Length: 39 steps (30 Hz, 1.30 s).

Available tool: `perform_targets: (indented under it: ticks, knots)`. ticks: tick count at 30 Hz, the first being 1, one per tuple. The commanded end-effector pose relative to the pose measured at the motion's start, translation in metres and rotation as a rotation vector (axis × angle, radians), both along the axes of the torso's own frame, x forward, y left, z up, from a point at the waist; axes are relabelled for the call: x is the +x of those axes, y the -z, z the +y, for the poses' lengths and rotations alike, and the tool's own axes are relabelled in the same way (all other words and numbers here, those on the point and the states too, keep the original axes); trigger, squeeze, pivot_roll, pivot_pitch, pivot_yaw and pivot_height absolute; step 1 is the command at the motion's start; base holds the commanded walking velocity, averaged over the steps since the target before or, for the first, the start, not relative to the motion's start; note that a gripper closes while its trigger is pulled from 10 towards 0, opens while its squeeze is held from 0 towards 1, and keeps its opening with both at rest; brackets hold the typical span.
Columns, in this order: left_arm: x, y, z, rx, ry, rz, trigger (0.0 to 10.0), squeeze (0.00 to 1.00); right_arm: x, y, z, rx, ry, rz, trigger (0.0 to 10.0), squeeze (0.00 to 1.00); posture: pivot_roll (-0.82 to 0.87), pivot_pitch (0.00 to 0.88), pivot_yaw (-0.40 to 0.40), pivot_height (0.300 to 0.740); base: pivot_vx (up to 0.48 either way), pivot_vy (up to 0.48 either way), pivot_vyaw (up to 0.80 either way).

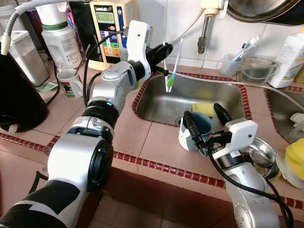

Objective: Kitchen organization

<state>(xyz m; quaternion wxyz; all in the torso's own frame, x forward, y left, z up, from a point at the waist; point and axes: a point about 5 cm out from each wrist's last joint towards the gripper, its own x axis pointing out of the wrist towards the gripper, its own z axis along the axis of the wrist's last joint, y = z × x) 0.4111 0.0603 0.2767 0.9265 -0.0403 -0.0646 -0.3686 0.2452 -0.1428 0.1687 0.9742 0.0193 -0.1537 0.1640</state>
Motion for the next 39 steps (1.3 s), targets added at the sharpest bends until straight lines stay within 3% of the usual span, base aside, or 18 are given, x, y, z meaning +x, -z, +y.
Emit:
perform_targets:
  ticks: [1,6,12,15,24,31,39]
  knots:
    - [0.001,-0.008,0.002,0.030,-0.002,-0.030,10.0,0.00,-0.006,-0.005,-0.004,0.010,0.013,-0.006,10.0,0.00,-0.07,0.000,0.084,0.740,0.000,0.000,0.00]
    - [0.001,-0.003,0.003,0.042,-0.008,-0.023,10.0,0.00,-0.013,-0.005,-0.009,0.010,0.041,0.006,10.0,0.00,-0.09,0.000,0.094,0.740,0.000,0.000,0.00]
    - [0.001,0.022,0.002,0.131,-0.019,0.026,10.0,0.00,-0.021,-0.002,-0.016,0.023,0.094,0.025,10.0,0.00,-0.13,0.000,0.115,0.740,0.000,0.000,0.00]
    - [0.000,0.026,0.001,0.133,-0.015,0.033,10.0,0.00,-0.023,-0.002,-0.018,0.022,0.106,0.023,10.0,0.00,-0.14,0.000,0.125,0.740,0.000,0.000,0.00]
    - [-0.004,0.035,-0.012,0.162,0.036,0.048,10.0,0.00,-0.035,-0.002,-0.017,0.027,0.121,0.037,10.0,0.00,-0.17,0.000,0.139,0.740,0.000,0.000,0.00]
    - [-0.006,0.048,-0.015,0.235,0.045,0.074,10.0,0.00,-0.042,0.001,-0.017,0.027,0.111,0.066,10.0,0.00,-0.20,0.000,0.153,0.740,0.000,0.000,0.00]
    - [-0.007,0.050,-0.018,0.253,0.040,0.084,10.0,0.00,-0.047,0.002,-0.014,0.033,0.103,0.081,10.0,0.00,-0.21,0.007,0.166,0.740,0.000,0.000,0.00]
